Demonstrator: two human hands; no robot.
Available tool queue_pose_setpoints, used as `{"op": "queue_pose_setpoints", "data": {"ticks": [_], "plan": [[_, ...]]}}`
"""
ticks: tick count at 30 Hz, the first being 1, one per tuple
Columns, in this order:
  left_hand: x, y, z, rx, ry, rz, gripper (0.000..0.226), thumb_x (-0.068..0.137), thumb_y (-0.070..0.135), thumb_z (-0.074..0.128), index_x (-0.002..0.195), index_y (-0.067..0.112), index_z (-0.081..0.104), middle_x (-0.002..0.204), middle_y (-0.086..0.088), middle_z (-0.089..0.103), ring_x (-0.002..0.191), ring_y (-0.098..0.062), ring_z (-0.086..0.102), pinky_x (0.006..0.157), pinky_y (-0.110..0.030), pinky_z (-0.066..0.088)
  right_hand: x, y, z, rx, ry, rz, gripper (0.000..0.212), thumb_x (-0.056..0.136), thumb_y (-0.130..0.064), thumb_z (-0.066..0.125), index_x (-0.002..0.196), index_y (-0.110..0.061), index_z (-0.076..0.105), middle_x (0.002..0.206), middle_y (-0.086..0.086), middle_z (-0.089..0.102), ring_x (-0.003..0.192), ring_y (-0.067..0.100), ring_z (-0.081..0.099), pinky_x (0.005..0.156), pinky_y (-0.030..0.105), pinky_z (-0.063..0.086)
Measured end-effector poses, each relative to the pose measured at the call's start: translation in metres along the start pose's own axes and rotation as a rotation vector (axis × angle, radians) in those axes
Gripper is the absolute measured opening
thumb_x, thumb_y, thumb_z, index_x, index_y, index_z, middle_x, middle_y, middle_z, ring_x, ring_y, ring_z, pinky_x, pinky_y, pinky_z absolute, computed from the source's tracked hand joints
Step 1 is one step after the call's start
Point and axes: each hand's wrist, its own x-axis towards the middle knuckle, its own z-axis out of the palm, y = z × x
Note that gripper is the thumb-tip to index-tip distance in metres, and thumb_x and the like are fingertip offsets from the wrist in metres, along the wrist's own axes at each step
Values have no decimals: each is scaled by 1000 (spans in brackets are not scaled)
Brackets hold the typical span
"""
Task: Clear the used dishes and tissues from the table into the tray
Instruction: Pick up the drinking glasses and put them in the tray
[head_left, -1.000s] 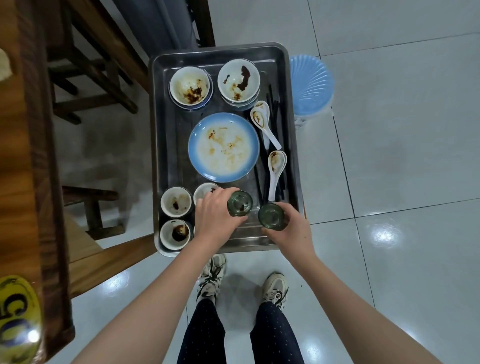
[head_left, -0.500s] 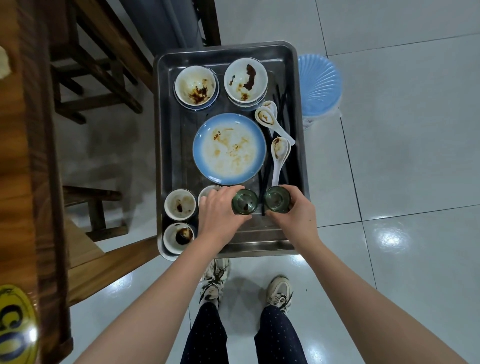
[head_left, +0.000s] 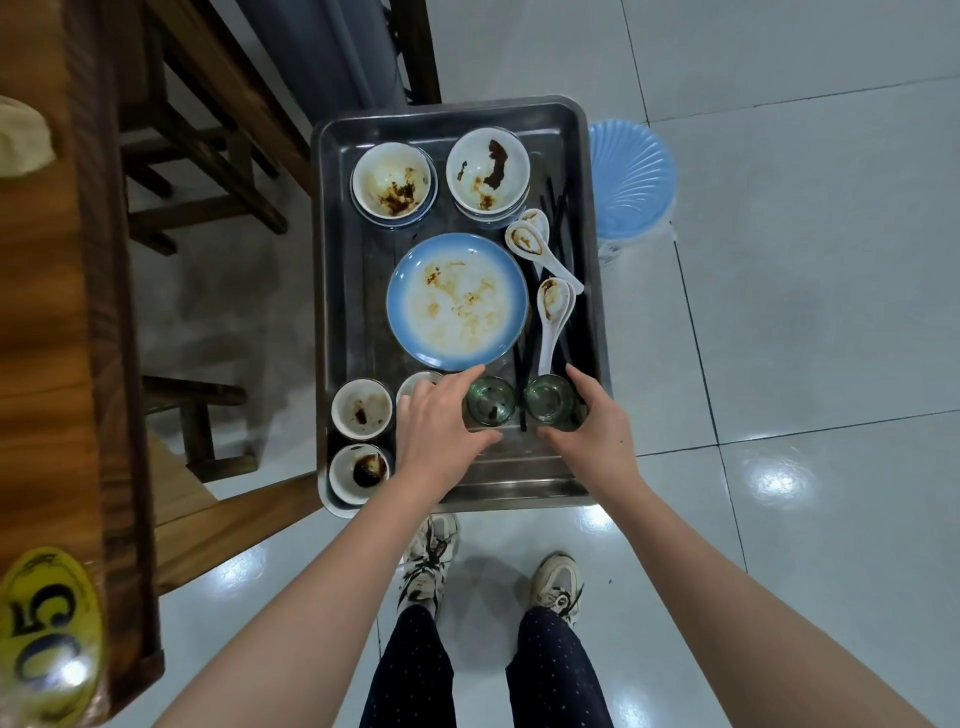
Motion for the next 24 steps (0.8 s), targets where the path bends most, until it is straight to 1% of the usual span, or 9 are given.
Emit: {"op": "queue_pose_setpoints", "data": {"ticks": [4,6,8,11,14,16,19,21,24], "plan": [[-8,2,-18,-16,-18,-42,76,74,41,77,140,34,41,131,7,56,123,-21,43,99,-39,30,-12,-12,-20,-32,24,0,72,75,0,70,139,-22,45,132,-6,56,116,3,49,76,-6,30],[-14,5,-31,-100,-15,-93,70,79,33,75,140,34,41,135,7,53,125,-19,43,102,-40,29,-22,-23,-34,-45,37,-21,68,77,0,68,138,-20,47,132,-6,56,114,0,48,76,-8,28],[-22,12,-49,-258,9,-144,64,82,23,72,138,35,43,138,8,51,127,-17,42,105,-39,33,-31,-40,-50,-64,51,-47,63,78,-1,66,137,-18,49,132,-6,56,117,3,49,86,-3,29],[-38,26,-86,-377,49,-157,59,87,12,66,137,34,45,141,7,48,130,-16,42,107,-37,34,-50,-72,-72,-92,34,-95,61,79,-1,67,135,-15,50,132,-3,57,122,12,50,98,16,33],[-62,45,-132,-404,98,-154,56,87,8,64,135,34,47,139,7,50,126,-16,47,106,-32,36,-79,-109,-89,-60,17,-136,58,79,-5,69,132,-20,52,127,-9,58,114,5,52,93,15,35],[-81,57,-164,-466,143,-176,55,87,8,64,133,35,49,135,5,53,123,-20,50,105,-34,41,-100,-135,-98,-61,-2,-159,57,79,-10,70,131,-27,52,123,-14,58,107,5,54,90,16,36],[-112,71,-215,-486,216,-161,53,87,8,64,134,30,51,136,7,53,127,-15,46,106,-33,38,-128,-179,-109,-54,-22,-252,53,81,-7,69,127,-27,54,121,-17,57,112,4,51,92,16,34],[-132,77,-245,-510,263,-155,53,87,8,65,135,26,50,137,6,53,128,-13,46,108,-33,37,-143,-207,-115,-67,-31,-320,50,82,-6,68,126,-24,55,120,-14,57,114,6,51,94,17,35],[-161,79,-288,-534,354,-167,51,87,9,66,134,23,52,135,6,54,124,-12,48,101,-26,38,-163,-250,-118,-106,-33,-374,47,86,-11,65,129,-27,53,124,-9,57,116,10,51,96,22,36]]}}
